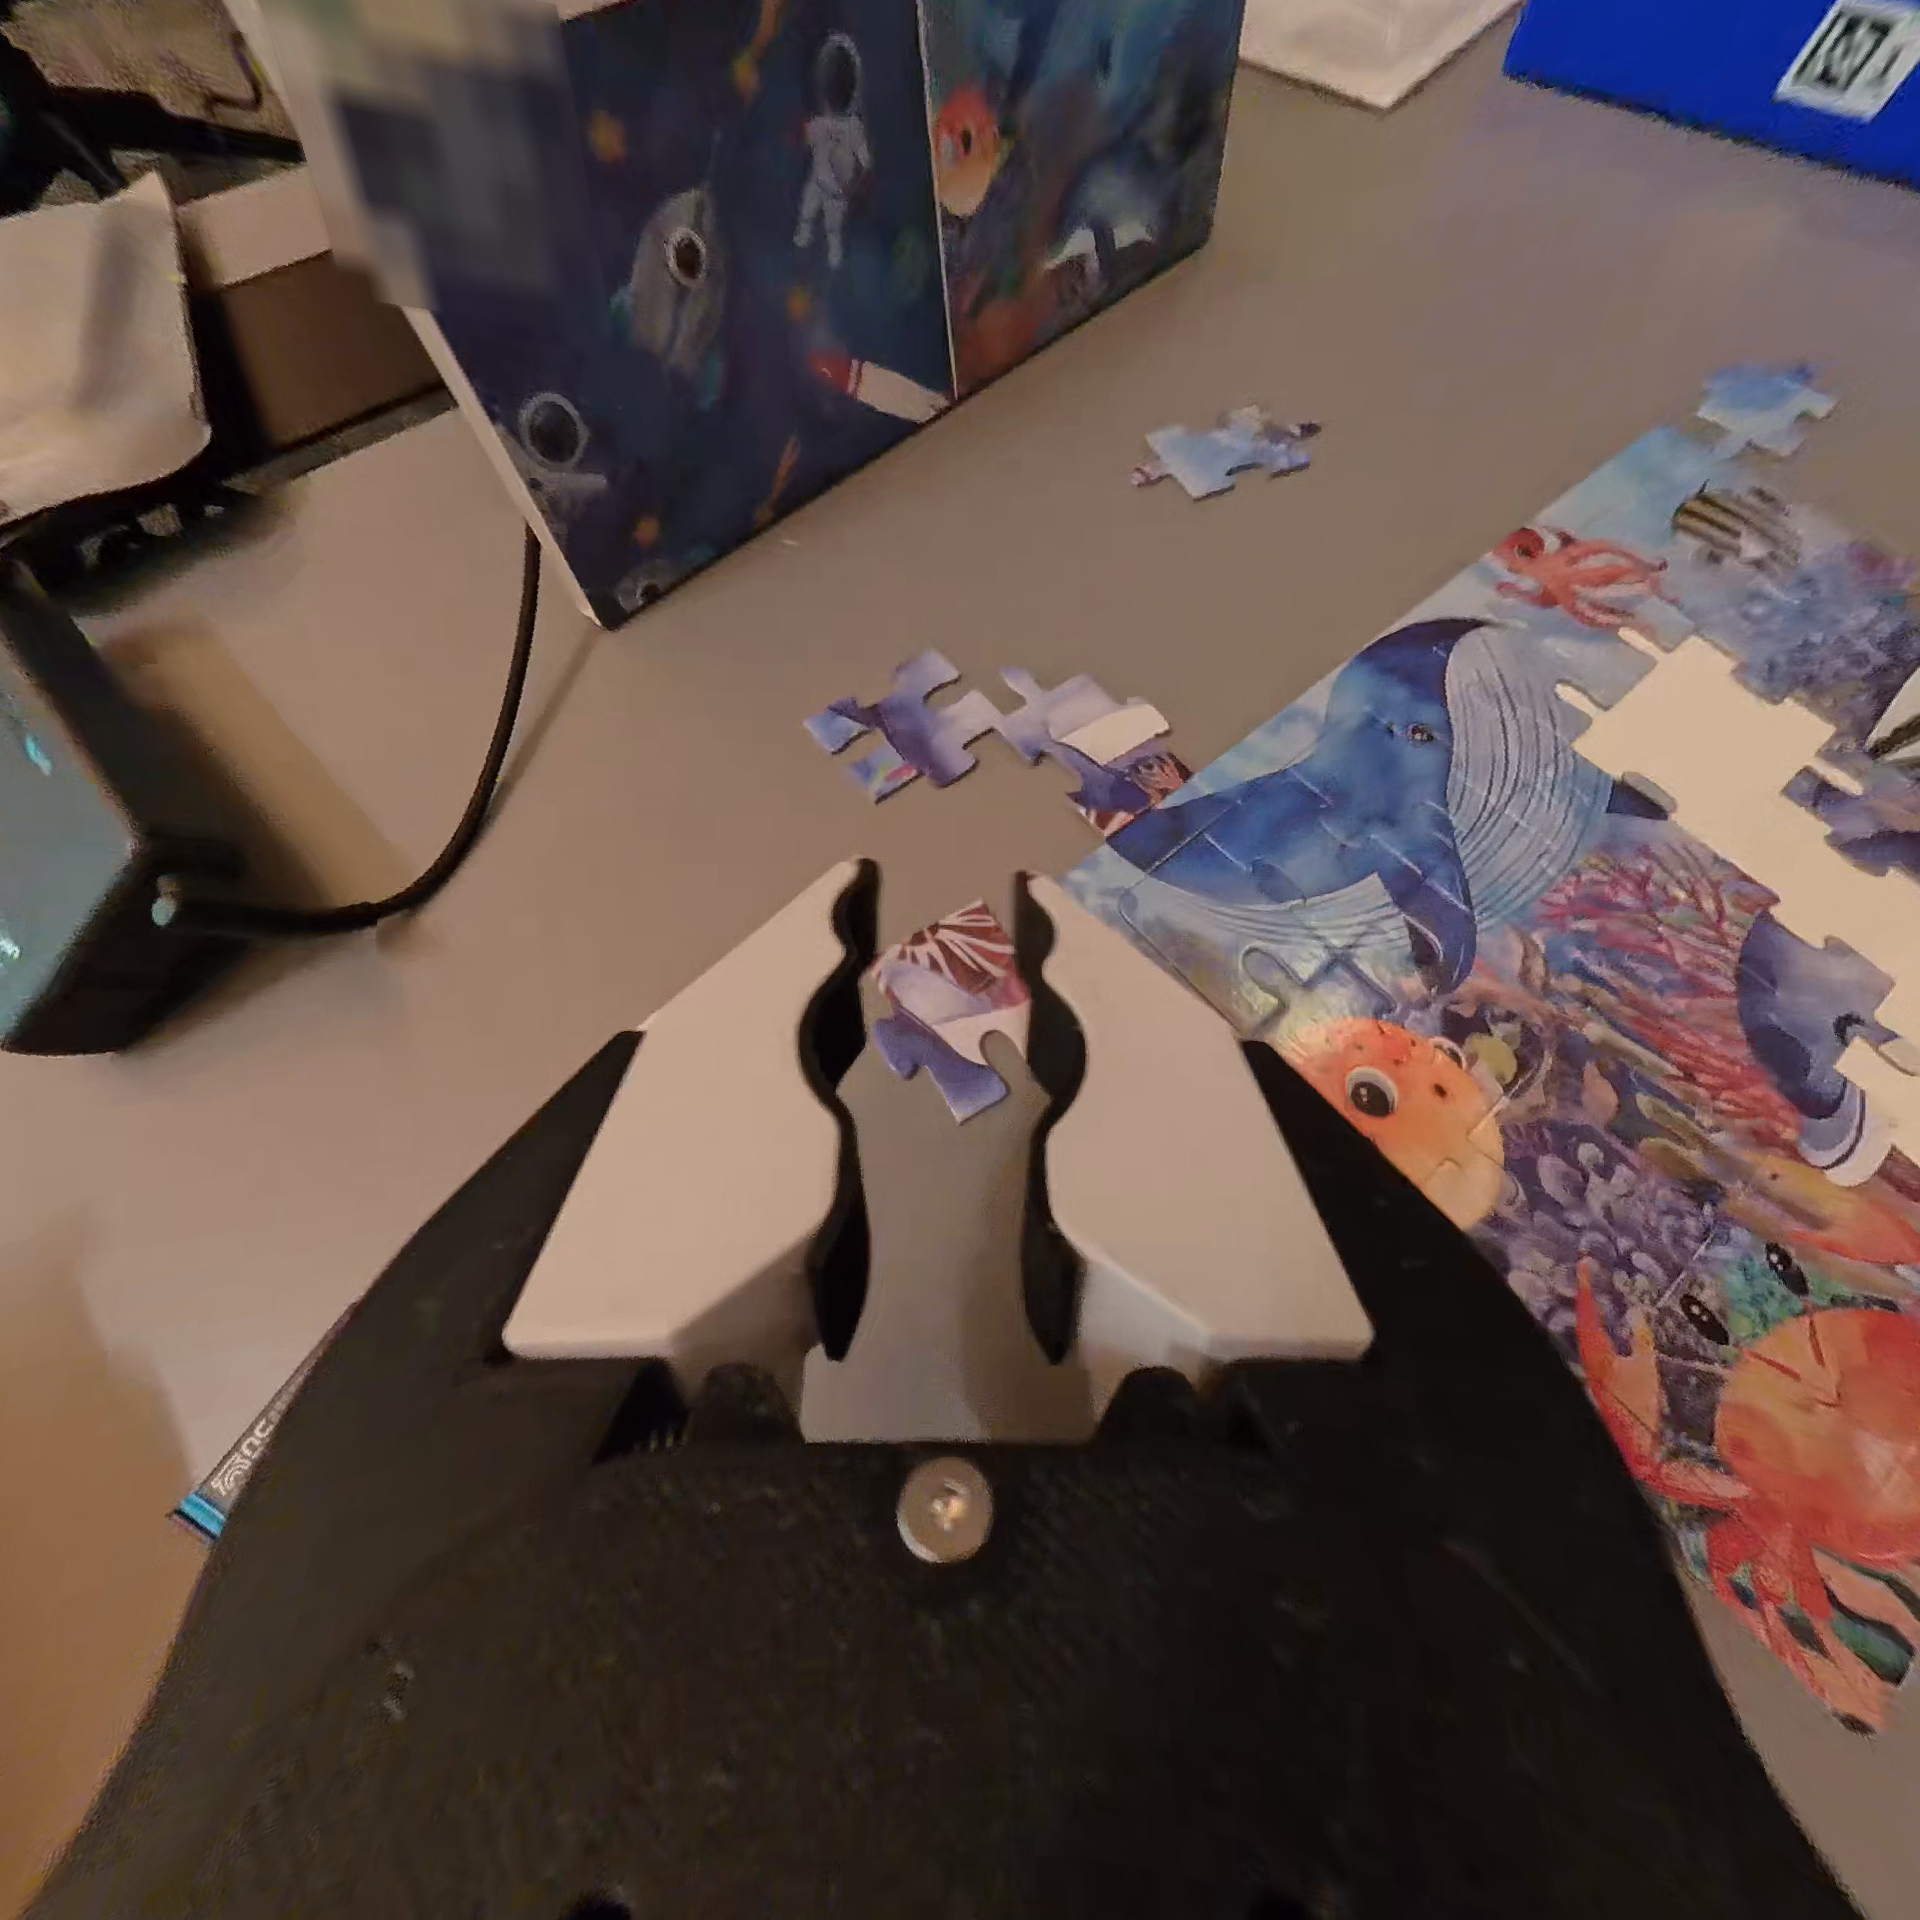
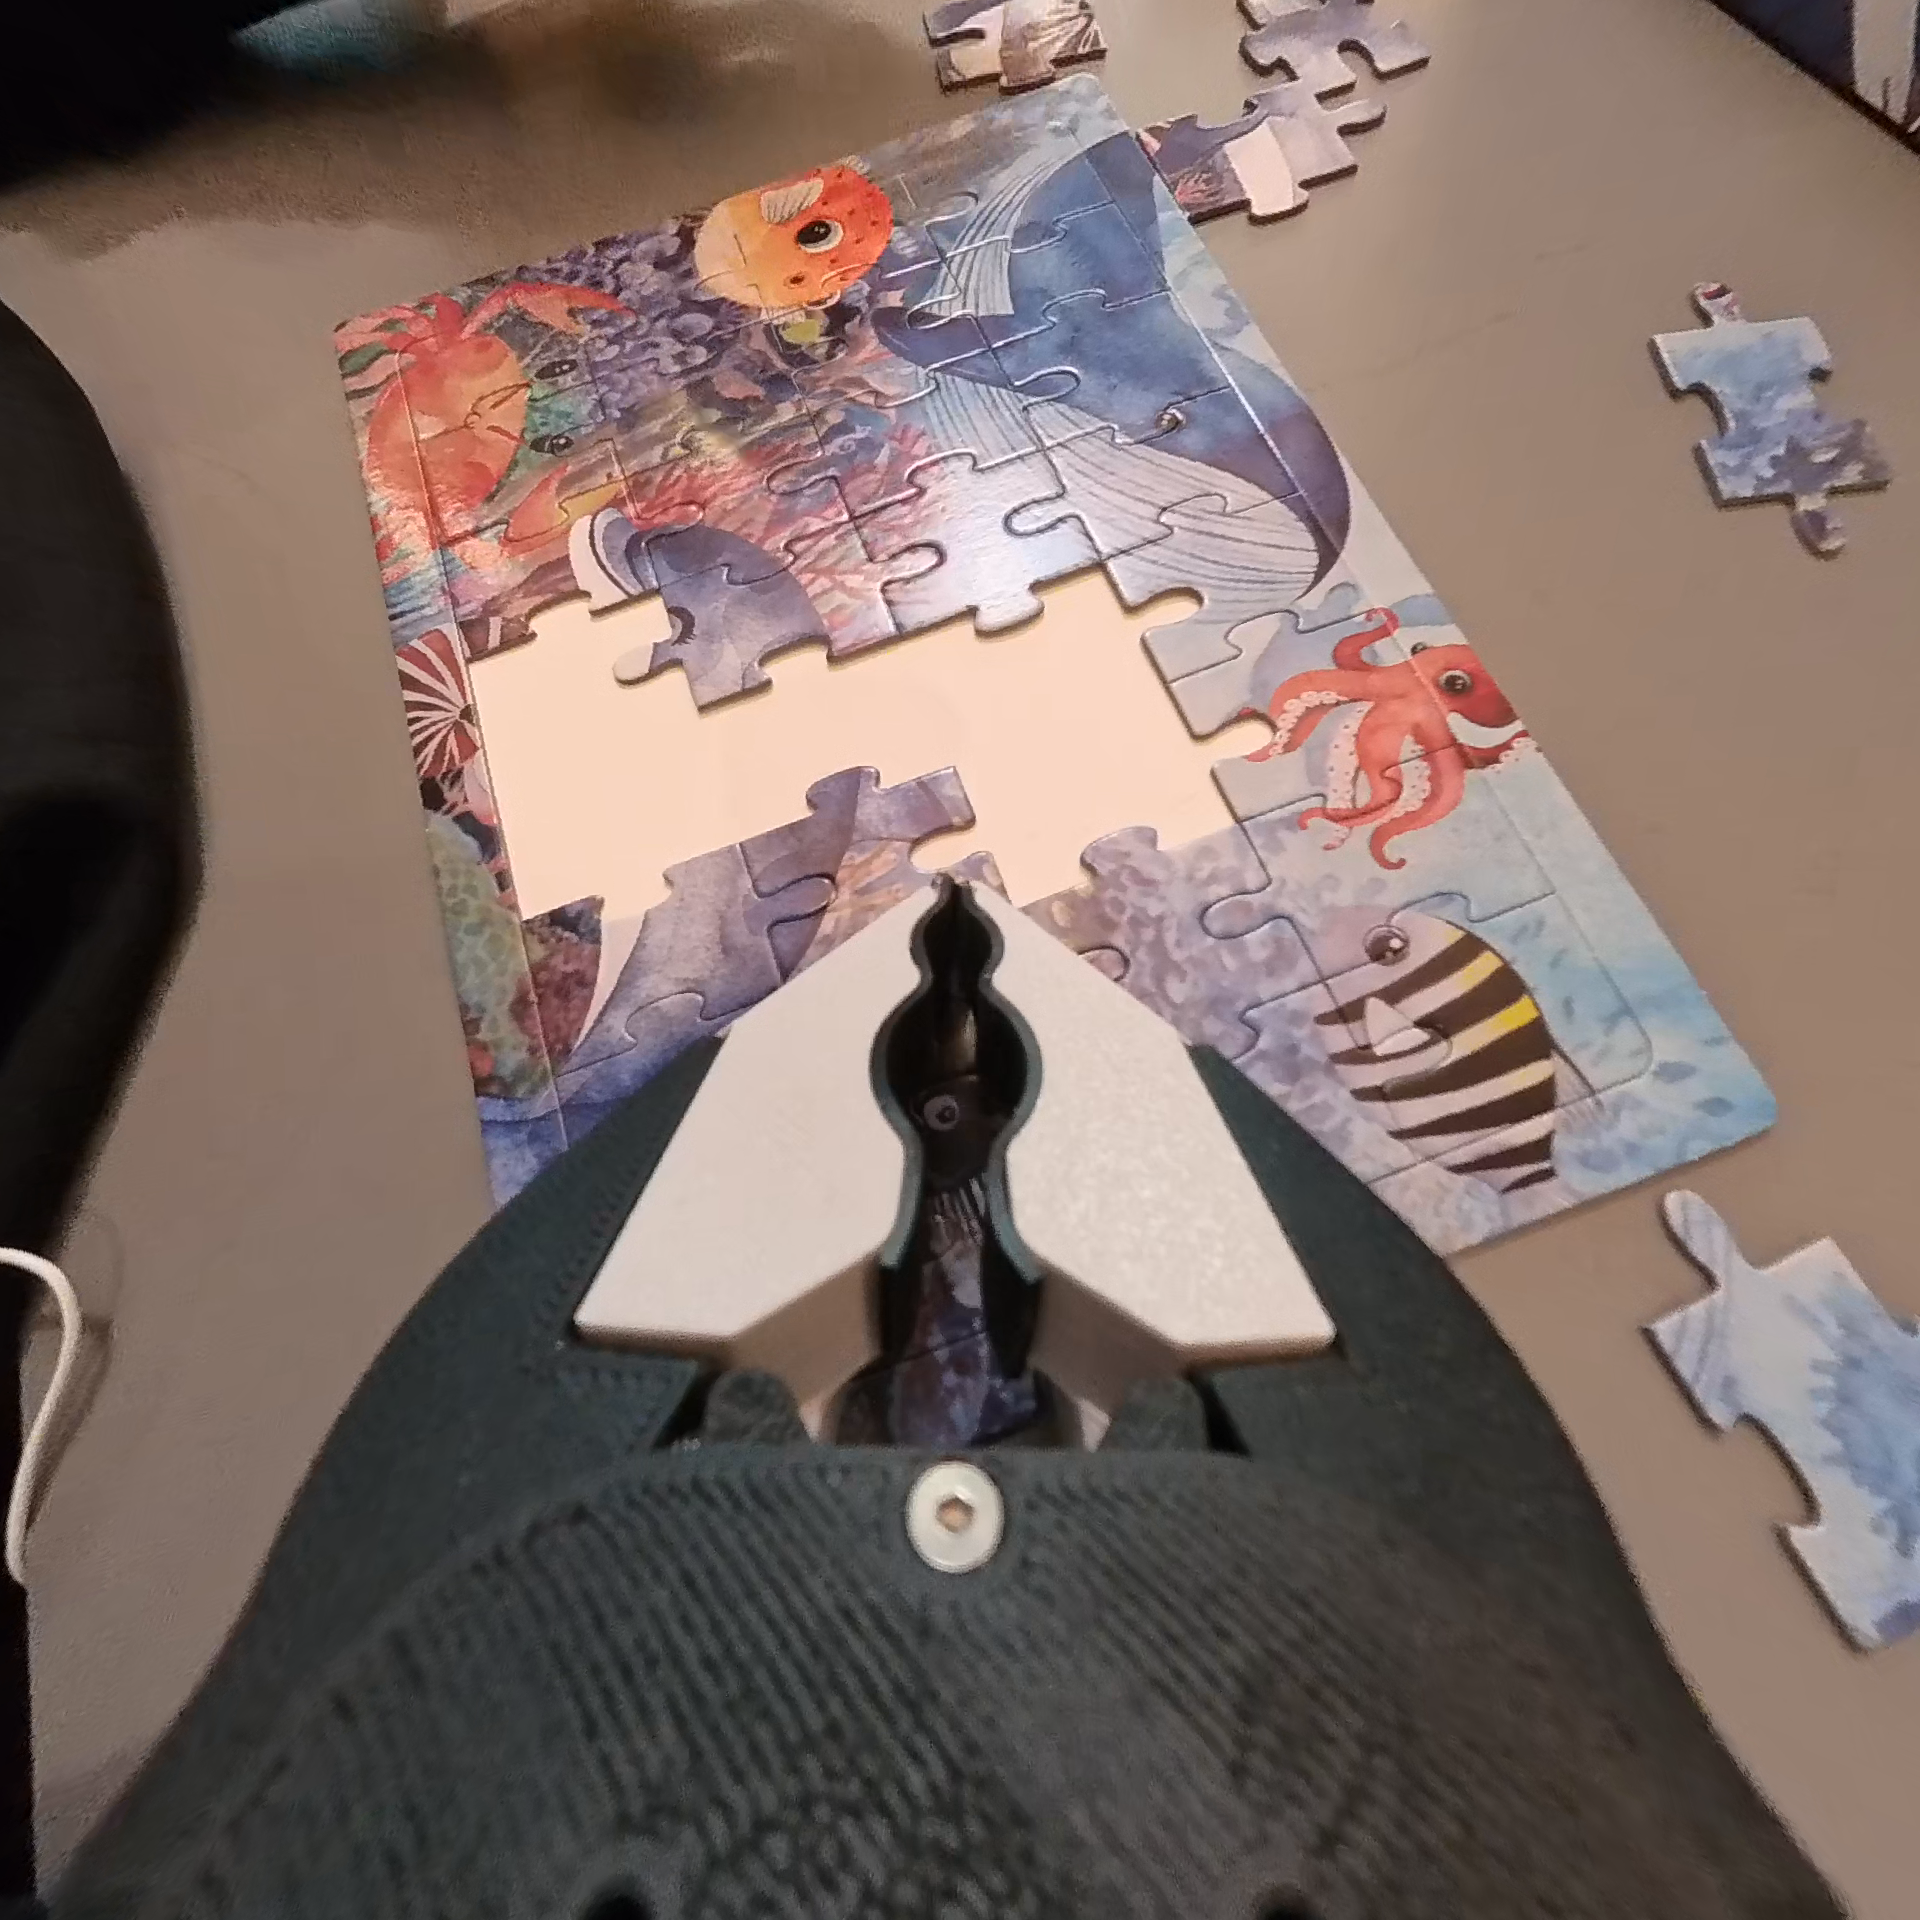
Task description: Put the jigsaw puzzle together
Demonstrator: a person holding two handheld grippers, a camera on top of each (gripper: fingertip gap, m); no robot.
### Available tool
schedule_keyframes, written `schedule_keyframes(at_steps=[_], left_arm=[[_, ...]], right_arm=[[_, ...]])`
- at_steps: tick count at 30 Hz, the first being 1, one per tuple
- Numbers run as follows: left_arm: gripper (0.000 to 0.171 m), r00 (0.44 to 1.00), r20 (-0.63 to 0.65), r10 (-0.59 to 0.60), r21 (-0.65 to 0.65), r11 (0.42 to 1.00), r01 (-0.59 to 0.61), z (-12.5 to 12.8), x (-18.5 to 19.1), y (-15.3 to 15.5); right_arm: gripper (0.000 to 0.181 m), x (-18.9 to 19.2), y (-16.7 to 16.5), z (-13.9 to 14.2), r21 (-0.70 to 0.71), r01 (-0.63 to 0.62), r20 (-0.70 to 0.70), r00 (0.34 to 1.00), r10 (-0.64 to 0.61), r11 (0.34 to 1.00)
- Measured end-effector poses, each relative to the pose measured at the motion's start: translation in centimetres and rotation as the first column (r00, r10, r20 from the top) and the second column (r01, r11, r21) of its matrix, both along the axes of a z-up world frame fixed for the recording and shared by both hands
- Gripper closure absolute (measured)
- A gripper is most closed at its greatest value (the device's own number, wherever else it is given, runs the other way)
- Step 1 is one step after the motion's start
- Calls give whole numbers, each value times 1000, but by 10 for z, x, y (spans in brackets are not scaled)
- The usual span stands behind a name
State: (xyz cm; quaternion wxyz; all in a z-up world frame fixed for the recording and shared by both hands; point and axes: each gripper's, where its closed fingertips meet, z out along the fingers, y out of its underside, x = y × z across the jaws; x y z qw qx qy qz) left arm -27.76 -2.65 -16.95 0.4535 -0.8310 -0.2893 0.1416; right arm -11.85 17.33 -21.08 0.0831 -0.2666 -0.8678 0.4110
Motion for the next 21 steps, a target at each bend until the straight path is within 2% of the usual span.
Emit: schedule_keyframes(at_steps=[3,5,7,12,18,19,20,21], left_arm=[[113,994,85,62,-115,992,-52,-24,4,-3],[105,980,164,114,-126,988,-94,-33,10,-2],[100,973,182,143,-115,986,-123,-32,14,0],[107,967,102,232,-314,930,-190,-45,14,-17],[114,953,191,233,-308,937,-168,-50,20,-17],[118,955,190,229,-314,936,-161,-50,21,-18],[134,958,189,215,-317,937,-148,-50,22,-17],[138,961,181,209,-323,935,-143,-50,22,-17]], right_arm=[[181,0,0,0,3,2,-4,1000,-2,1000],[181,0,0,0,5,2,-5,1000,-2,1000],[181,0,0,0,4,2,-4,1000,-2,1000],[181,0,0,0,6,2,-7,1000,-2,1000],[181,0,0,-1,7,2,-7,1000,-2,1000],[181,0,0,-1,7,3,-6,1000,-2,1000],[181,0,0,-1,7,2,-6,1000,-2,1000],[181,0,0,-1,7,3,-6,1000,-2,1000]])
